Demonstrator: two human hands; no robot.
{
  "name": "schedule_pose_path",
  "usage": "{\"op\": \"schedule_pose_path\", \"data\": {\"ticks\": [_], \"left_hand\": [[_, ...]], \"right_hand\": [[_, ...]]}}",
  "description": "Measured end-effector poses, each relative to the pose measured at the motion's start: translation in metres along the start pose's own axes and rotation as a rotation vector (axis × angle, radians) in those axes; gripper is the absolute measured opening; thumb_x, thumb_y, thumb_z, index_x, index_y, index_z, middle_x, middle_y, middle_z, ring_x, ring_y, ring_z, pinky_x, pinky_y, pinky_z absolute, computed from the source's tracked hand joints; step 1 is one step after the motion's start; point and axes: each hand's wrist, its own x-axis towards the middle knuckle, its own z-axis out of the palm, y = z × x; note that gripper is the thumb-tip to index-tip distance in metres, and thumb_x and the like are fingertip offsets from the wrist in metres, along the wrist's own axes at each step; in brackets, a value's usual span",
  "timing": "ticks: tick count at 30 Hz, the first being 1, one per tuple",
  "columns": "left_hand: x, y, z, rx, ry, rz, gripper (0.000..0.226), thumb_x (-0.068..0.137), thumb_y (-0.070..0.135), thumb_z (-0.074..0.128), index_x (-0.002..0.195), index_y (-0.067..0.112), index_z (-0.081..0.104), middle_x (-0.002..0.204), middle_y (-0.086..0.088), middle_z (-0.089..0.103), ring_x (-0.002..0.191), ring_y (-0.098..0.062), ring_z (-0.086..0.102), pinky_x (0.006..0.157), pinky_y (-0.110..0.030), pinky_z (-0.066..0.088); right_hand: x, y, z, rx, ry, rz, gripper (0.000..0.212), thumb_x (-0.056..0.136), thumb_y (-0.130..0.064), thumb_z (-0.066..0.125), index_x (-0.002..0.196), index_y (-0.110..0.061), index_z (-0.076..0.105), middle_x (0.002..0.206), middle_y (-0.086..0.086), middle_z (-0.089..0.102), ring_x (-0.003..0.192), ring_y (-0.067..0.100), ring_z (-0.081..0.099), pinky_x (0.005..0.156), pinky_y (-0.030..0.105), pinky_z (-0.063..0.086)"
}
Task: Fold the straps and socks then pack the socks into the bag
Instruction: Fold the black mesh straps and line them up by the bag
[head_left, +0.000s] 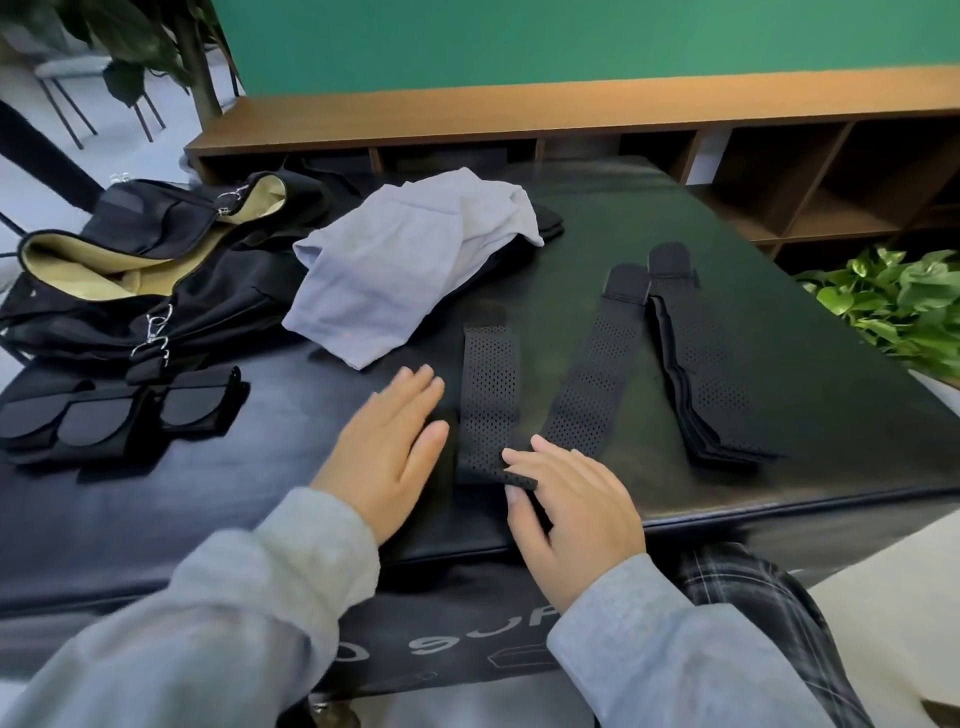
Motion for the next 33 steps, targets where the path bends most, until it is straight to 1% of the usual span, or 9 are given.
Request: {"op": "schedule_pose_path", "data": {"ticks": [4, 6, 11, 15, 17, 19, 23, 29, 33], "left_hand": [[-0.040, 0.031, 0.005, -0.342, 0.087, 0.011, 0.041, 0.094, 0.049, 0.033, 0.130, 0.034, 0.043, 0.134, 0.009, 0.051, 0.126, 0.002, 0.042, 0.105, -0.014, 0.030], [-0.054, 0.042, 0.007, -0.427, 0.148, -0.057, 0.037, 0.089, 0.045, 0.037, 0.125, 0.041, 0.045, 0.121, 0.015, 0.060, 0.116, 0.005, 0.050, 0.098, -0.011, 0.036], [-0.060, 0.044, 0.012, -0.285, 0.161, -0.104, 0.043, 0.086, 0.035, 0.049, 0.127, 0.044, 0.041, 0.098, 0.026, 0.062, 0.103, 0.013, 0.046, 0.083, 0.001, 0.031], [-0.060, 0.038, 0.020, -0.188, 0.180, -0.103, 0.065, 0.083, 0.018, 0.064, 0.134, 0.040, 0.032, 0.095, 0.028, 0.053, 0.095, 0.011, 0.044, 0.086, 0.004, 0.025], [-0.059, 0.039, 0.022, -0.164, 0.199, -0.104, 0.069, 0.082, 0.016, 0.066, 0.134, 0.037, 0.026, 0.094, 0.031, 0.048, 0.093, 0.009, 0.041, 0.086, -0.001, 0.029], [-0.057, 0.041, 0.020, -0.133, 0.234, -0.085, 0.059, 0.083, 0.023, 0.061, 0.131, 0.037, 0.030, 0.092, 0.032, 0.046, 0.093, 0.007, 0.042, 0.082, -0.009, 0.034], [-0.057, 0.032, 0.025, 0.020, 0.241, 0.038, 0.032, 0.086, 0.032, 0.045, 0.118, 0.031, 0.048, 0.101, 0.010, 0.060, 0.099, -0.010, 0.051, 0.084, -0.029, 0.044], [-0.054, 0.032, 0.024, 0.025, 0.247, -0.022, 0.037, 0.083, 0.033, 0.045, 0.109, 0.018, 0.066, 0.103, 0.002, 0.056, 0.096, -0.013, 0.046, 0.088, -0.015, 0.034], [-0.051, 0.032, 0.022, 0.031, 0.206, -0.056, 0.035, 0.081, 0.037, 0.043, 0.104, 0.022, 0.065, 0.119, 0.001, 0.055, 0.108, -0.014, 0.044, 0.088, -0.029, 0.040]], "right_hand": [[0.002, -0.003, -0.002, 0.024, 0.066, 0.005, 0.027, 0.086, -0.028, 0.046, 0.091, -0.018, 0.070, 0.092, -0.008, 0.071, 0.102, 0.007, 0.054, 0.091, 0.021, 0.035], [0.003, -0.006, -0.003, 0.076, 0.061, 0.029, 0.022, 0.086, -0.028, 0.046, 0.090, -0.019, 0.065, 0.082, -0.007, 0.068, 0.089, 0.010, 0.053, 0.081, 0.021, 0.037], [-0.002, -0.014, 0.002, 0.254, 0.074, 0.185, 0.020, 0.082, -0.042, 0.047, 0.098, -0.032, 0.040, 0.075, -0.026, 0.048, 0.074, 0.007, 0.050, 0.072, 0.014, 0.037], [0.001, -0.012, 0.001, 0.146, 0.082, 0.150, 0.012, 0.081, -0.040, 0.048, 0.088, -0.035, 0.039, 0.074, -0.017, 0.050, 0.076, 0.010, 0.044, 0.065, 0.017, 0.034], [0.003, -0.011, 0.001, 0.064, 0.062, 0.093, 0.010, 0.082, -0.037, 0.048, 0.089, -0.034, 0.042, 0.075, -0.012, 0.057, 0.080, 0.011, 0.044, 0.072, 0.020, 0.034], [0.001, -0.010, 0.003, 0.042, 0.045, 0.048, 0.010, 0.084, -0.034, 0.049, 0.093, -0.031, 0.049, 0.081, -0.010, 0.061, 0.083, 0.009, 0.048, 0.078, 0.022, 0.034], [-0.003, -0.007, 0.006, 0.001, 0.044, 0.030, 0.022, 0.083, -0.032, 0.053, 0.100, -0.022, 0.062, 0.098, -0.010, 0.063, 0.097, 0.011, 0.050, 0.083, 0.021, 0.035], [0.000, -0.011, 0.006, -0.096, -0.002, 0.052, 0.036, 0.081, -0.033, 0.047, 0.112, -0.024, 0.064, 0.109, -0.010, 0.062, 0.101, 0.012, 0.049, 0.079, 0.026, 0.042], [0.000, -0.011, 0.006, -0.135, -0.032, 0.061, 0.040, 0.082, -0.032, 0.044, 0.114, -0.023, 0.066, 0.108, -0.010, 0.062, 0.100, 0.012, 0.048, 0.078, 0.028, 0.043]]}}
